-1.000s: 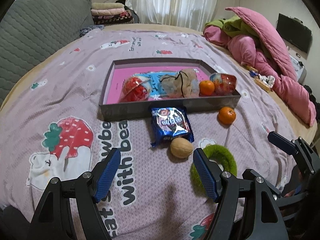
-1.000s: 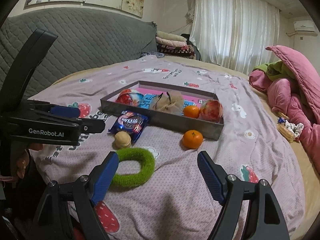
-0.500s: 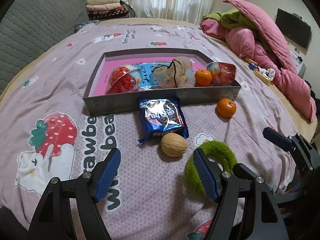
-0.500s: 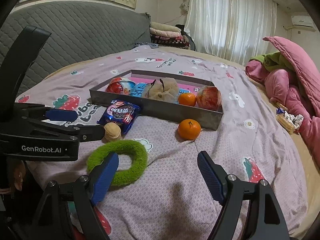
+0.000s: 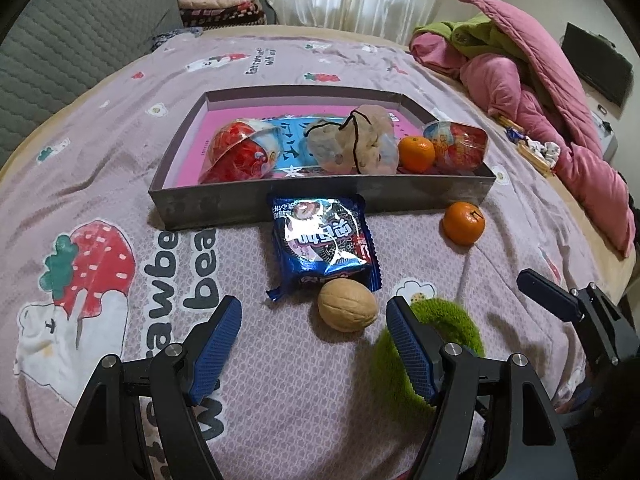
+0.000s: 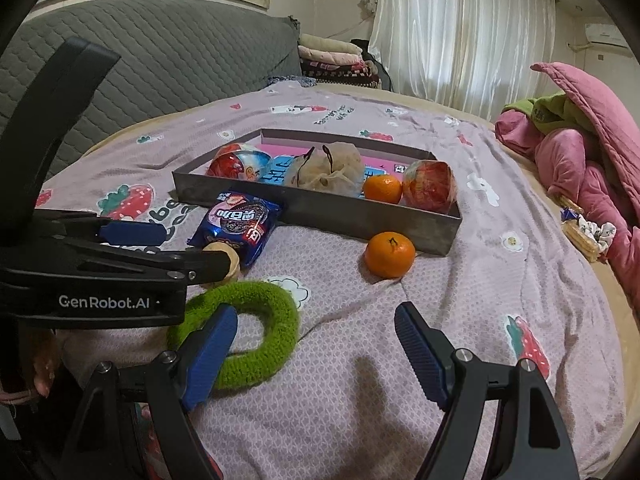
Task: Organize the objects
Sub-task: 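Grasp the walnut with left gripper while right gripper grasps the green fuzzy ring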
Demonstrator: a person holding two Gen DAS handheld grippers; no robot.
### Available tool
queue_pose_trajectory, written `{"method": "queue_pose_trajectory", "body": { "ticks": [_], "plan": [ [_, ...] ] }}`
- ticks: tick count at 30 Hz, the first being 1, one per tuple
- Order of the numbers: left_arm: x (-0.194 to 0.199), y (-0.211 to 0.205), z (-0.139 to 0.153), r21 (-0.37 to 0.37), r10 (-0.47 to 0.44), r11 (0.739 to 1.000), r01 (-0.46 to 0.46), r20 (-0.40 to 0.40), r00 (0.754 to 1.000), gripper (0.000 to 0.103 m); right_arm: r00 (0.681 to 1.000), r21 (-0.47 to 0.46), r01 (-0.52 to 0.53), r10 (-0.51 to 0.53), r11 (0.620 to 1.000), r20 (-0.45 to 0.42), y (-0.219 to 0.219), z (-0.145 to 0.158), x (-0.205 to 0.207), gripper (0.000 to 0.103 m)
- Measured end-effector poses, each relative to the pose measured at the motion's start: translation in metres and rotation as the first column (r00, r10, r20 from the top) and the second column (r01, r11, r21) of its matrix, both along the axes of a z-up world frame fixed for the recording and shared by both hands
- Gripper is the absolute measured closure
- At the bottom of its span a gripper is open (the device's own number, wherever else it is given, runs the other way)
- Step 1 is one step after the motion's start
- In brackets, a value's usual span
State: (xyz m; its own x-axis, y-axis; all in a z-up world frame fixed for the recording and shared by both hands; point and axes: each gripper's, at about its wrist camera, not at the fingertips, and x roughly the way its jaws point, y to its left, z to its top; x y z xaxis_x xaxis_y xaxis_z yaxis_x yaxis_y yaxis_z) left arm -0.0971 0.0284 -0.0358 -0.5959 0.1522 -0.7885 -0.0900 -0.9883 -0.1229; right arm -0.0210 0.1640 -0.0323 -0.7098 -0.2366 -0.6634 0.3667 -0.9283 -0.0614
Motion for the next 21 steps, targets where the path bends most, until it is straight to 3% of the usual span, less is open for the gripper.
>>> {"method": "queue_pose_trajectory", "body": {
  "ticks": [9, 16, 21],
  "plan": [
    [-0.007, 0.005, -0.008, -0.012, 0.01, 1.0, -0.009, 0.018, 1.0, 0.027, 0.999, 0.024, 0.004, -0.005, 1.0, 0.041, -0.007, -0.012, -0.012, 0.025],
    [-0.011, 0.005, -0.012, -0.008, 0.025, 1.0, -0.025, 0.033, 0.999, 0.027, 0.996, 0.037, -0.035, 0.032, 0.999, 0.078, -0.014, -0.021, -0.016, 0.052],
    [-0.014, 0.009, -0.015, -0.011, 0.028, 1.0, -0.028, 0.045, 0.999, 0.029, 0.997, 0.091, -0.061, 0.057, 0.994, 0.047, -0.021, -0.022, -0.009, 0.068]
  ]
}}
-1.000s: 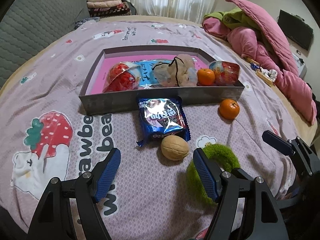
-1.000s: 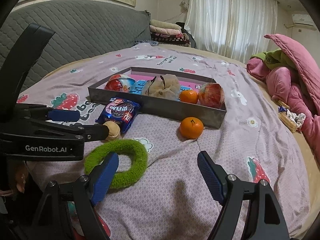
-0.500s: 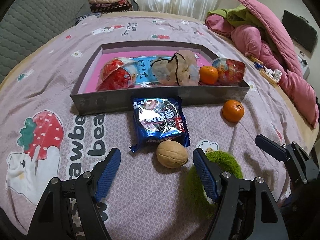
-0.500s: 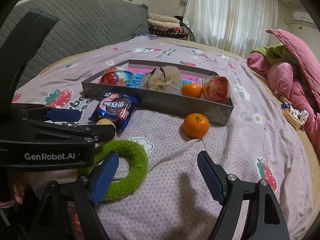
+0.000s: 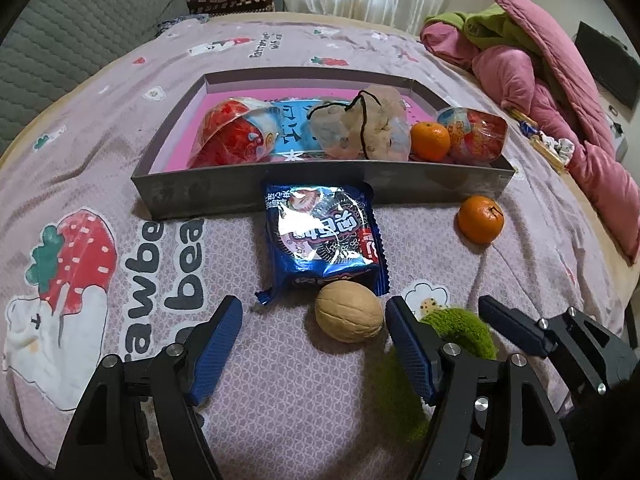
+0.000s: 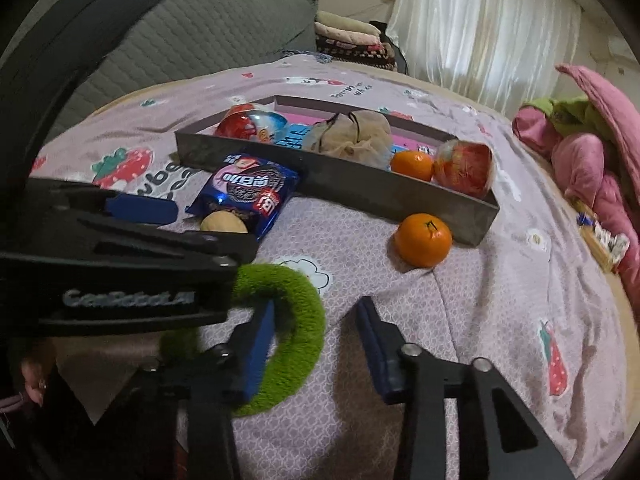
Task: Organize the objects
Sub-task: 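Grasp the walnut with left gripper while right gripper grasps the green fuzzy ring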
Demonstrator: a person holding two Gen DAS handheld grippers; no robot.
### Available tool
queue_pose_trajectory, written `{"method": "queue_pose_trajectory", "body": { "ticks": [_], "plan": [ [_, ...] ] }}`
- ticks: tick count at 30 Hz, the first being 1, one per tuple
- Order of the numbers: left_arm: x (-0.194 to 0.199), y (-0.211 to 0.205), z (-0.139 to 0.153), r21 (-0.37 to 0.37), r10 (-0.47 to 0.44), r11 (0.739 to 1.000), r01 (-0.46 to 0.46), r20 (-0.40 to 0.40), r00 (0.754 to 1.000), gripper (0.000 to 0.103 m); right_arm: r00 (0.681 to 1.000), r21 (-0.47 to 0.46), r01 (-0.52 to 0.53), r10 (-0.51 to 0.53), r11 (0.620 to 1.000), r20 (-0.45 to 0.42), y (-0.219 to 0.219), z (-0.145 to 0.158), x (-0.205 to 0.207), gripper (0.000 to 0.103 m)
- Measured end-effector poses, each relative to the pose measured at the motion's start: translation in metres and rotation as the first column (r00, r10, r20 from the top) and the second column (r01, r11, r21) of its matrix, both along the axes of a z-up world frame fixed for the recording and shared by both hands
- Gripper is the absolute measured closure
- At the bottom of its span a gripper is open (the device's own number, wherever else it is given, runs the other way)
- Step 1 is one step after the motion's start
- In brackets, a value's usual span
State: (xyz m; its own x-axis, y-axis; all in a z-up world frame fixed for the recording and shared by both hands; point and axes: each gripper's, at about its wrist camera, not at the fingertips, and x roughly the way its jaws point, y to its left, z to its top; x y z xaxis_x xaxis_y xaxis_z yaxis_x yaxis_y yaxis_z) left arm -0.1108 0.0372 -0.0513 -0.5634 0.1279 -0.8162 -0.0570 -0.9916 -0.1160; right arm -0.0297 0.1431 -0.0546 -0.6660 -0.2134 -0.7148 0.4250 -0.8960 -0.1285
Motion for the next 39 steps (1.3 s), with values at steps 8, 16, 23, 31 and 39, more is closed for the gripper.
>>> {"method": "queue_pose_trajectory", "body": {
  "ticks": [8, 16, 23, 31, 39],
  "plan": [
    [-0.003, 0.006, -0.006, -0.025, -0.001, 1.0, 0.001, 0.016, 1.0, 0.048, 1.0, 0.02, 0.016, -0.016, 1.0, -0.018, 0.011, 0.002, 0.0, 0.083],
    [0.003, -0.001, -0.005, 0.001, -0.027, 1.0, 0.027, -0.012, 1.0, 0.068, 0.999, -0.027, 0.034, -0.034, 0.999, -0.012, 0.024, 0.004, -0.005, 0.085],
    [0.014, -0.007, 0.001, 0.008, -0.033, 0.999, 0.034, -0.039, 0.999, 0.068, 0.997, -0.102, 0.063, -0.067, 0.993, -0.041, 0.039, 0.015, -0.006, 0.085],
    [0.026, -0.014, 0.015, -0.008, -0.027, 1.0, 0.026, -0.095, 0.995, 0.068, 0.994, -0.176, 0.067, -0.082, 0.982, -0.076, 0.048, 0.027, -0.002, 0.085],
    [0.032, -0.011, 0.025, -0.024, -0.043, 0.999, 0.04, -0.137, 0.99, 0.068, 0.99, -0.207, 0.063, -0.088, 0.976, -0.113, 0.05, 0.034, 0.002, 0.085]
  ]
}}
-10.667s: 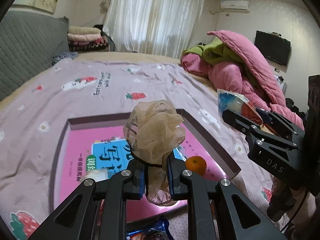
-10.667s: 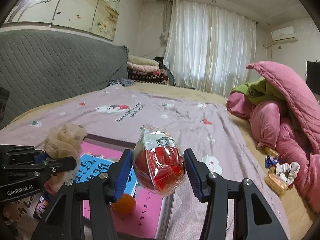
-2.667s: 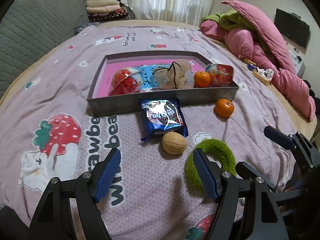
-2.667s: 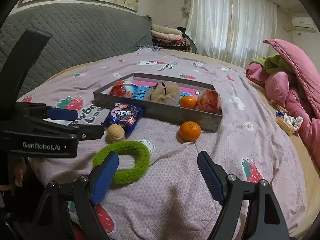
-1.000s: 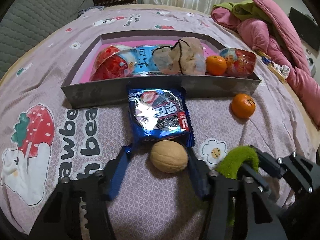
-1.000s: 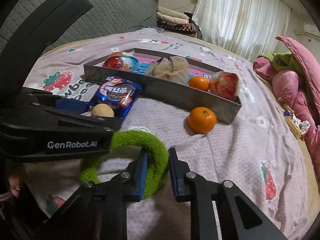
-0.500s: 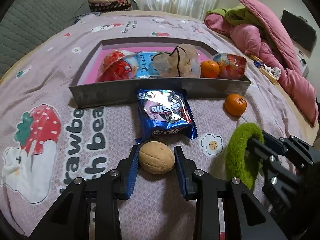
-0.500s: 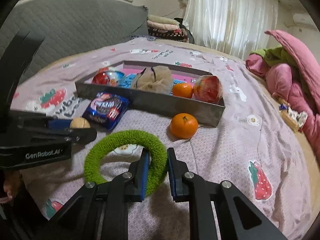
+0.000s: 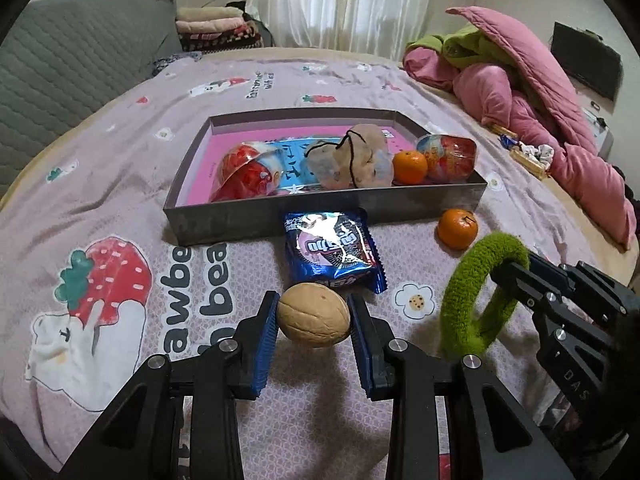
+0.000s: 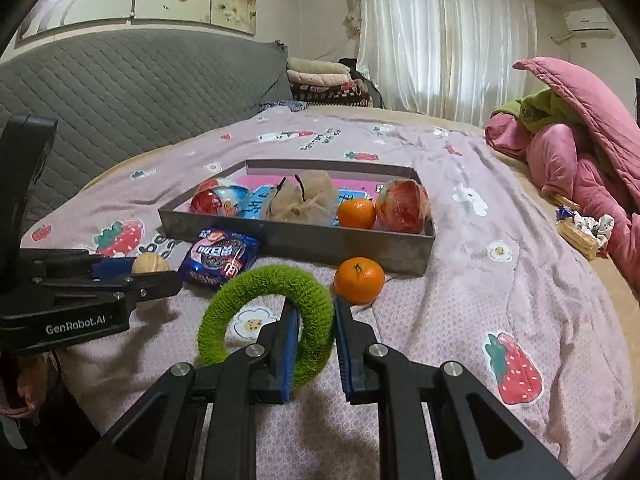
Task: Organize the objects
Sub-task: 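Grasp the walnut with left gripper while right gripper grasps the green fuzzy ring, then lift the walnut and green ring and carry both over the grey tray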
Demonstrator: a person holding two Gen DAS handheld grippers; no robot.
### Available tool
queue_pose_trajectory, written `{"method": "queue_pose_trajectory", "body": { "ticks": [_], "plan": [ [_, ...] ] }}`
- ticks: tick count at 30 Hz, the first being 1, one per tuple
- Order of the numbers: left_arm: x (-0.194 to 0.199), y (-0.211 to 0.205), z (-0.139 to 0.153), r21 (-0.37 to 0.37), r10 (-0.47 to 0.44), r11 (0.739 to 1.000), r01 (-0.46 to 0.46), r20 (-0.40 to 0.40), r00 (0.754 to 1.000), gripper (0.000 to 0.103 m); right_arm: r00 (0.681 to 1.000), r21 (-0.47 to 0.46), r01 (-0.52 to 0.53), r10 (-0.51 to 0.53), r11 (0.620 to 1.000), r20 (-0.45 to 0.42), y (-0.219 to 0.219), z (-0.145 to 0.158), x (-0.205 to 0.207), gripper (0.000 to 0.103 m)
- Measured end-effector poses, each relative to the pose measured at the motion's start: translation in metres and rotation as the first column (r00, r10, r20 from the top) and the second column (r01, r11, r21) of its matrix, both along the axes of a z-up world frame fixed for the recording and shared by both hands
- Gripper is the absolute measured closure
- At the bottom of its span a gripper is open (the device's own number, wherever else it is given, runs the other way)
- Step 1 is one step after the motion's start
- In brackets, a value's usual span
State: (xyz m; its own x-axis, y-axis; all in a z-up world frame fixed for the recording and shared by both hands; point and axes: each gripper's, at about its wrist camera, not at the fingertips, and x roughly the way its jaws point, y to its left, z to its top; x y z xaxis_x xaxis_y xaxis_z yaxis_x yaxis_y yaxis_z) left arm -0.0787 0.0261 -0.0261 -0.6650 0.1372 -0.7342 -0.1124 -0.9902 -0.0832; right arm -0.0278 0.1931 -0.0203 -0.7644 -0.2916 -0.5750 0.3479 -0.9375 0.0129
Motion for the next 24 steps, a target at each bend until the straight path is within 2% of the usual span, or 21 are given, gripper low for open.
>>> {"method": "queue_pose_trajectory", "body": {
  "ticks": [24],
  "plan": [
    [0.004, 0.003, 0.008, -0.01, -0.007, 1.0, 0.006, -0.049, 0.999, 0.068, 0.997, -0.032, -0.003, 0.001, 0.999, -0.072, 0.003, 0.014, 0.006, 0.087]
  ]
}}
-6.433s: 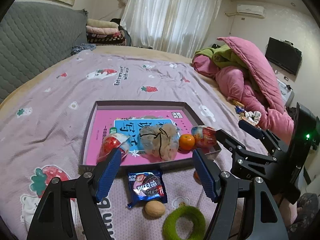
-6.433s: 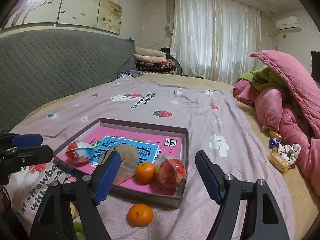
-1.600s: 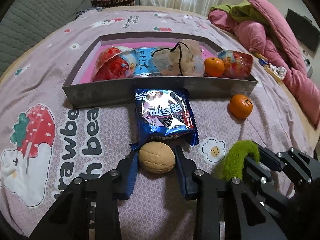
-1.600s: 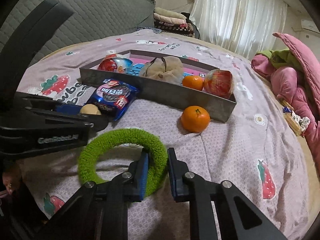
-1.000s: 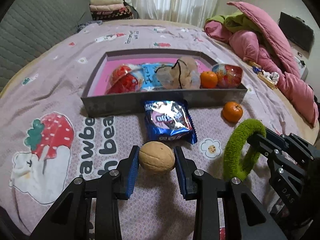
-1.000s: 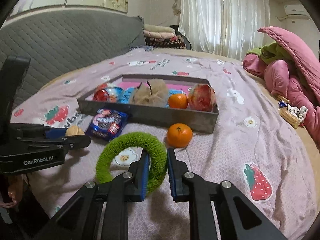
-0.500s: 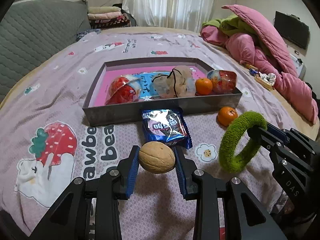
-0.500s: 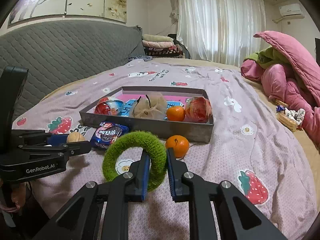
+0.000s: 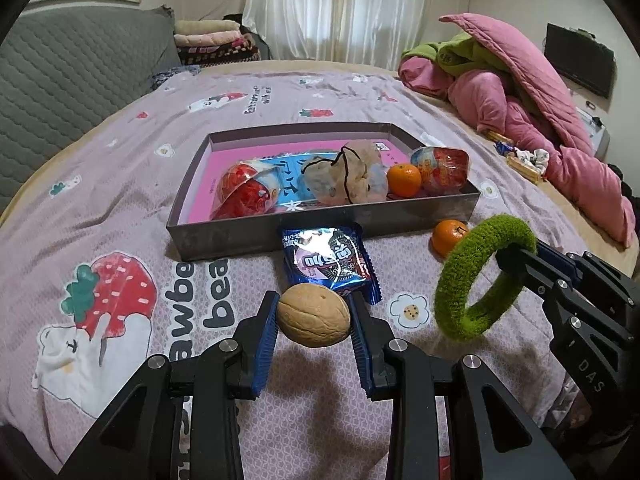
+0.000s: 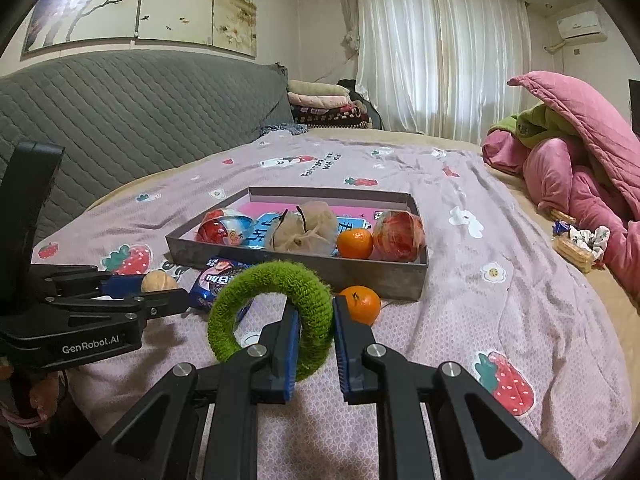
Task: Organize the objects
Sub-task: 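Lift the walnut and green ring and carry both over the grey tray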
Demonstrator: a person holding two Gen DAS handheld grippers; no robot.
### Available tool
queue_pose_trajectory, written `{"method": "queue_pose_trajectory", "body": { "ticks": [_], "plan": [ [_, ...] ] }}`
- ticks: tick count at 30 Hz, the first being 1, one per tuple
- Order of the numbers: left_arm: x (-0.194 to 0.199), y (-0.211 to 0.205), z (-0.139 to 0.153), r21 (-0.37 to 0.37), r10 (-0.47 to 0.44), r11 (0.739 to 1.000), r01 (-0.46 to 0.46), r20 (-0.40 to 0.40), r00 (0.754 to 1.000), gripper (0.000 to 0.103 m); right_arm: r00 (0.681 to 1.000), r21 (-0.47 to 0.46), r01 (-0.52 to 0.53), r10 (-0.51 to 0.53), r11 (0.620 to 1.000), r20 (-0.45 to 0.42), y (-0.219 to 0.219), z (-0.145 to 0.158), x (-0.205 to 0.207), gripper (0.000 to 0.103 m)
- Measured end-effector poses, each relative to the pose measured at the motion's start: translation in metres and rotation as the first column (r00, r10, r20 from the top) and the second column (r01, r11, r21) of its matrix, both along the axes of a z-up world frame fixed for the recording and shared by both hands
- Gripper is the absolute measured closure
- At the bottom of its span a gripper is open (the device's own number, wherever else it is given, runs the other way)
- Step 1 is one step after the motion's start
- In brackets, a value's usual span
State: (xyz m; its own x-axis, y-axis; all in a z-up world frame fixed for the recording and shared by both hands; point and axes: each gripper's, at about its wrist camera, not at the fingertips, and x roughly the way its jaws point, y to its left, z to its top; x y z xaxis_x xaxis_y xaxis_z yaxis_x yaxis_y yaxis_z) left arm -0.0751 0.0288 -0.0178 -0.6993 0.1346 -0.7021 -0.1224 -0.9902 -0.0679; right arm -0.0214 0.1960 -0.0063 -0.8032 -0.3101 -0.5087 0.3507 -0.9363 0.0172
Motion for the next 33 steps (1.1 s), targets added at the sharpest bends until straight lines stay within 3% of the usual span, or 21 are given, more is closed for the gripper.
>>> {"method": "queue_pose_trajectory", "body": {
  "ticks": [33],
  "plan": [
    [-0.039, -0.002, 0.029, 0.028, -0.021, 0.999, 0.023, -0.09, 0.996, 0.068, 0.996, 0.016, -0.006, 0.007, 1.0, -0.094, -0.009, 0.031, -0.038, 0.087]
  ]
}}
